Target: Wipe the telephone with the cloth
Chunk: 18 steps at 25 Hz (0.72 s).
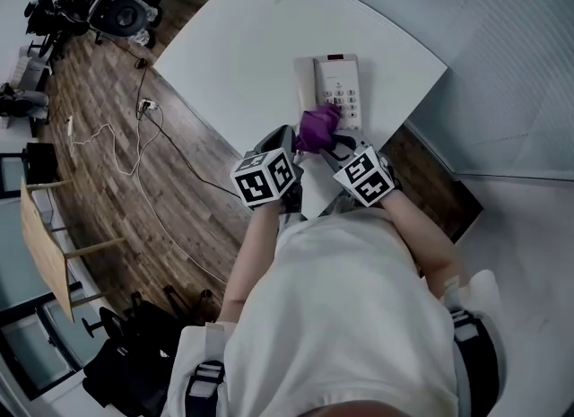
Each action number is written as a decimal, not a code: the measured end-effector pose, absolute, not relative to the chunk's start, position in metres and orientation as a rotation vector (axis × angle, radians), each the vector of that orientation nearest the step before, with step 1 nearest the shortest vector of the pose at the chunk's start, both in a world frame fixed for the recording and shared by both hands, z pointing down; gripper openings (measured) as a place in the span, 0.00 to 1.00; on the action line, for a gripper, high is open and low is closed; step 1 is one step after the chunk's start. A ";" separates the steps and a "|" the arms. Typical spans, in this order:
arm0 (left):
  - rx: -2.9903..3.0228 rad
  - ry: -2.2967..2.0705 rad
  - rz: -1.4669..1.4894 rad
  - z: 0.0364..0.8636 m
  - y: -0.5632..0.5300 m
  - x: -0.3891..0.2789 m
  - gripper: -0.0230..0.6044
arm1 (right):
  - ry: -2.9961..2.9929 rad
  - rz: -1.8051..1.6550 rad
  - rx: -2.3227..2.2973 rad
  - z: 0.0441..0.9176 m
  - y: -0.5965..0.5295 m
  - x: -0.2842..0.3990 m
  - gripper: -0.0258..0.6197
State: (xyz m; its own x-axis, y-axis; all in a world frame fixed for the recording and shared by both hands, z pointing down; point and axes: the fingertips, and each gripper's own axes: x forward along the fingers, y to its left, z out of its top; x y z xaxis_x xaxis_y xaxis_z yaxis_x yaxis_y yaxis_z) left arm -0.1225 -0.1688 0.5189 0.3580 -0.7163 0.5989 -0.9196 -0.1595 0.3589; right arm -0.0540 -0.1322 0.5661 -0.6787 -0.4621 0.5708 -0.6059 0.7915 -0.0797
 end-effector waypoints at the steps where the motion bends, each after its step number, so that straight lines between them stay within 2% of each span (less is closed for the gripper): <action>1: 1.937 -1.418 0.382 0.518 -0.169 -0.122 0.07 | -2.449 0.387 0.817 0.563 -0.131 -0.050 0.24; 9: 1.956 -1.374 0.409 0.523 -0.191 -0.101 0.08 | -2.489 0.517 1.248 0.521 -0.161 0.018 0.24; 10: 1.961 -1.367 0.420 0.524 -0.194 -0.098 0.14 | -2.487 0.520 1.305 0.517 -0.165 0.027 0.24; 11: 1.966 -1.359 0.430 0.524 -0.197 -0.095 0.28 | -2.486 0.522 1.349 0.512 -0.168 0.034 0.24; 12: 1.971 -1.355 0.438 0.524 -0.200 -0.091 0.33 | -2.485 0.526 1.379 0.507 -0.172 0.040 0.24; 18: 1.961 -1.361 0.481 0.539 -0.222 -0.081 0.45 | -2.491 0.525 1.492 0.498 -0.188 0.056 0.24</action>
State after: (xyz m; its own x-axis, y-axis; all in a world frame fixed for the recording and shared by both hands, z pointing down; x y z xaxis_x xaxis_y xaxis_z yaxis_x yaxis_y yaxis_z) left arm -0.0808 -0.2218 0.5387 0.3814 -0.6641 0.6430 -0.9207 -0.2107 0.3285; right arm 0.0559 -0.1880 0.4978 -0.4752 -0.8124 0.3380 -0.8797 0.4305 -0.2021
